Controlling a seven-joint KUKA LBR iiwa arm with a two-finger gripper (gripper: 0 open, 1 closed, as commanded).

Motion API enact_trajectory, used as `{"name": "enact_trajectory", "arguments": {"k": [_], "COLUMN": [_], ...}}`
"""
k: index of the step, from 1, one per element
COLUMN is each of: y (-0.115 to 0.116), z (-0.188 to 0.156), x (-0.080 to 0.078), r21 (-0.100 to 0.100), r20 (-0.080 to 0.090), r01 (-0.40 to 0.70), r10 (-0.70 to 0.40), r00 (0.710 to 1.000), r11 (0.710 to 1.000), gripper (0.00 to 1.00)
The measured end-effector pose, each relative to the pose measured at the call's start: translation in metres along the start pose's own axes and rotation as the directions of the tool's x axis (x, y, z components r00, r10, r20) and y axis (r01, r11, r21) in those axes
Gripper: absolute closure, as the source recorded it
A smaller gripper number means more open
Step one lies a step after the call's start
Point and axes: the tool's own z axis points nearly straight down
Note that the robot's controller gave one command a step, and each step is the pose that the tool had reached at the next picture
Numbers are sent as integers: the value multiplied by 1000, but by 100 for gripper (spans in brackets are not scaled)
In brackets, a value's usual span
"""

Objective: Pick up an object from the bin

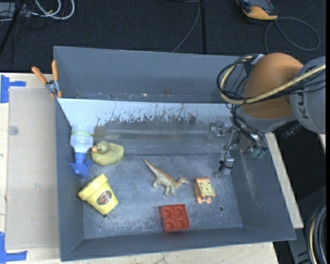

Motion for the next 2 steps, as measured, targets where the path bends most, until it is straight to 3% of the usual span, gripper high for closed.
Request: {"name": "enact_trajectory", "arguments": {"k": [1,2], "y": [5,15], "z": [47,73], "x": [32,42], "r21": [0,2], "r20": [2,-13], "r01": [45,12], "r10": [-45,-12], "r00": [999,1000], "r11": [999,1000], "gripper": [0,0]}}
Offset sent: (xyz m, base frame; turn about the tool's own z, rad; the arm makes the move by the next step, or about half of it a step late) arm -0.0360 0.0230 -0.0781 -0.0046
